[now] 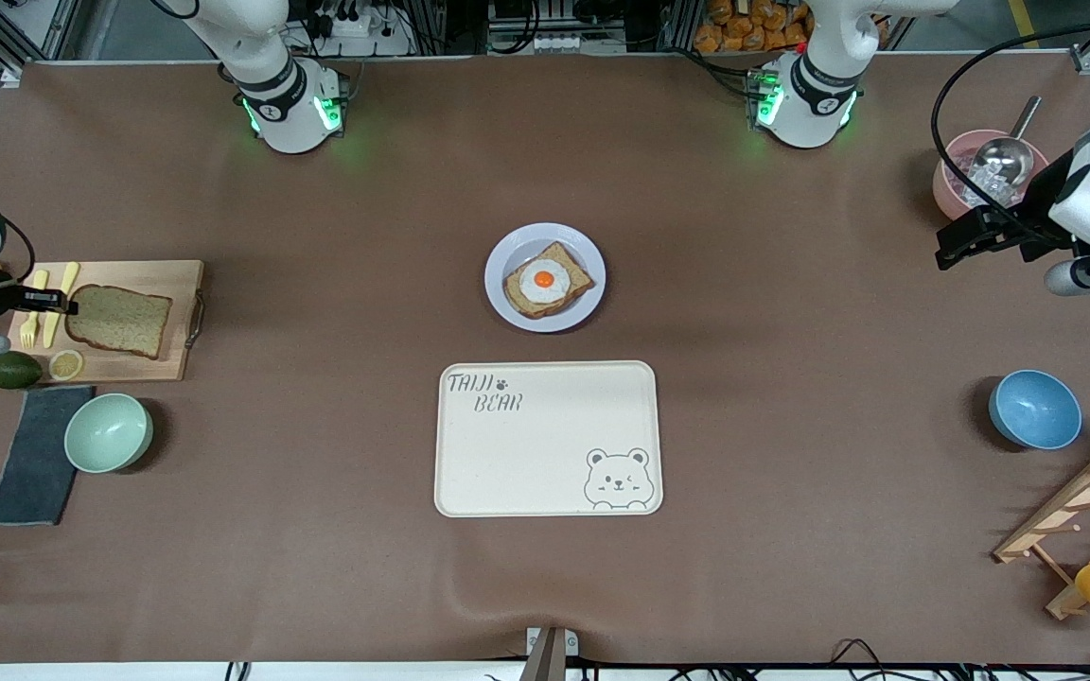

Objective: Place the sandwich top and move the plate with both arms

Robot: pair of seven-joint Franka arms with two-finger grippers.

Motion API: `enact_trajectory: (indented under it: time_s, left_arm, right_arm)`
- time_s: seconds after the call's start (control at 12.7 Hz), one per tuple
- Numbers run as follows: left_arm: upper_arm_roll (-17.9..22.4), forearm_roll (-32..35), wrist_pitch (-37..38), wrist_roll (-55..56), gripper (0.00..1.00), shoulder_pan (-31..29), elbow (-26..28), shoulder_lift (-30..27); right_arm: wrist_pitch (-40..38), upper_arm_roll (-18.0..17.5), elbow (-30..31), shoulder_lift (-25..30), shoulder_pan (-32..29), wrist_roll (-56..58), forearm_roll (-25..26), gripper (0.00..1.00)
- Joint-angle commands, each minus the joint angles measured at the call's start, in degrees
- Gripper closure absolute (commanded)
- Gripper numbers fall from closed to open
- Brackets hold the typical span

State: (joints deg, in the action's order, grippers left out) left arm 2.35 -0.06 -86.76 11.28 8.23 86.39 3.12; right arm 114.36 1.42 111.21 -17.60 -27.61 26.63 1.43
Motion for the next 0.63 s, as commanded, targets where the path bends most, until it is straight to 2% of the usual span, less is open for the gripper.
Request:
enact_trajectory:
  time_s: [0.0, 0.31, 0.55]
  left_arm:
    - [0.0, -1.2, -0.7, -0.1, 0.00, -0.2, 0.8, -0.4]
    - [0.0, -1.2, -0.8, -0.1, 0.00, -0.3, 0.9, -0.4]
    - [-0.1, -1.3, -1.2, 0.1, 0.00, -0.2, 1.6, -0.4]
  right_arm:
    - [-6.0, -0.7, -4.4, 0.3, 0.2, 0.8, -0.6, 1.00]
    - [-12.0, -0.7, -7.7, 0.3, 0.6, 1.5, -4.5, 1.00]
    - [-15.8, -0.7, -9.3, 0.3, 3.4, 2.1, -8.4, 1.00]
